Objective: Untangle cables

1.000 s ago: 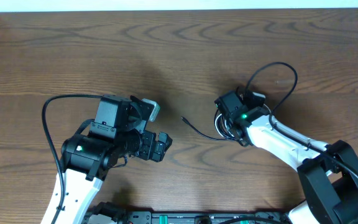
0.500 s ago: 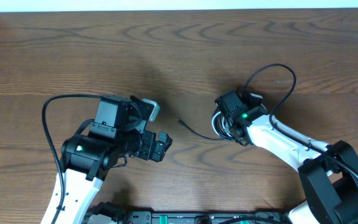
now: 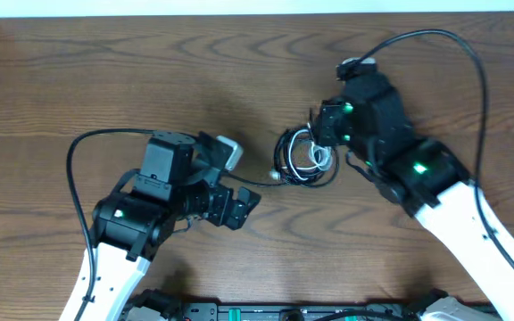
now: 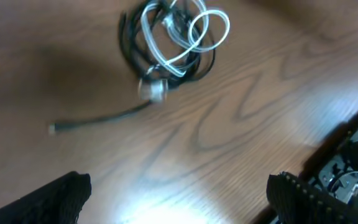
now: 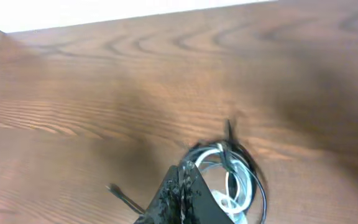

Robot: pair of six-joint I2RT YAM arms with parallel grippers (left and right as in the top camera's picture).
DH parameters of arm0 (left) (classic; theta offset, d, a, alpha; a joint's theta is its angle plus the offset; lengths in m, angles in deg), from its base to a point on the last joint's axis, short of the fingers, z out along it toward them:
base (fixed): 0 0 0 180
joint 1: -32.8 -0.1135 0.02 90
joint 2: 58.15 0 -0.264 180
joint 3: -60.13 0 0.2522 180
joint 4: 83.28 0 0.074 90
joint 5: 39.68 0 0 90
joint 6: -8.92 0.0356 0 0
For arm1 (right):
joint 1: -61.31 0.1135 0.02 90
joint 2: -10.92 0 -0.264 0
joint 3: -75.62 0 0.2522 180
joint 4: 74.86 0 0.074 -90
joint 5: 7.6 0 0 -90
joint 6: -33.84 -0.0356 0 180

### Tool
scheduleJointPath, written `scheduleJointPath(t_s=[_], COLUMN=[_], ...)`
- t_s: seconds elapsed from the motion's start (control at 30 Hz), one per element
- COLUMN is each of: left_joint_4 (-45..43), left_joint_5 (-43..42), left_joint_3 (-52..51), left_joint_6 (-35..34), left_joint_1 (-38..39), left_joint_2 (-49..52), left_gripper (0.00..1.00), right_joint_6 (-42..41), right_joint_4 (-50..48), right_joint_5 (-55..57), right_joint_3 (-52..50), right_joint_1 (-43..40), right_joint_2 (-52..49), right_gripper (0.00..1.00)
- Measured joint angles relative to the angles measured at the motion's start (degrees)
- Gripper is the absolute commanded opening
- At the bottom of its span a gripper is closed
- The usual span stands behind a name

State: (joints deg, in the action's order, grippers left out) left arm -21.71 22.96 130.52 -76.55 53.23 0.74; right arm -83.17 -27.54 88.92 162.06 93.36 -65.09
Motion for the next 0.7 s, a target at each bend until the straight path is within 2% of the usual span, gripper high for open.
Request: scheduleJointPath(t_s=[0.23, 0.27, 0.3, 0.33, 0.47, 0.6, 0.7], left_joint_4=[-8.0, -8.3, -8.8, -9.1, -10.3, -12.5, -16.5], left_joint_5=[-1.0, -1.0, -1.0, -1.0, -1.0, -1.0, -1.0], left_joint_3=[-0.6, -0.8, -1.0, -1.1, -1.3, -1.4, -1.4], left_joint_6=[0.3, 0.3, 0.3, 0.3, 0.4, 1.0, 1.4], left_joint_1=[5.3, 5.6, 6.0, 6.1, 6.1, 6.1, 6.1], left_joint_2=[2.0, 2.7, 4.2, 5.1, 9.8, 15.5, 20.6], left_gripper=[0.96, 0.96, 0.96, 0.96, 0.96, 0.96, 0.96], right_joint_6=[2.3, 2.4, 2.6, 2.9, 3.2, 3.3, 3.3], right_joint_4=[3.4, 4.6, 5.7, 7.0, 12.6, 15.6, 16.7], right_joint_5=[-0.6, -0.3, 0.0, 0.5, 2.3, 3.5, 3.6], right_joint_3=[0.0, 0.0, 0.0, 0.0, 0.0, 0.0, 0.0], right_joint_1=[0.3, 0.4, 0.4, 0.5, 0.5, 0.5, 0.5], right_joint_2=[4.5, 4.9, 5.2, 5.3, 5.2, 5.2, 5.2], right_gripper=[0.02, 0.09, 0.24, 0.33, 0.53, 0.55, 0.53])
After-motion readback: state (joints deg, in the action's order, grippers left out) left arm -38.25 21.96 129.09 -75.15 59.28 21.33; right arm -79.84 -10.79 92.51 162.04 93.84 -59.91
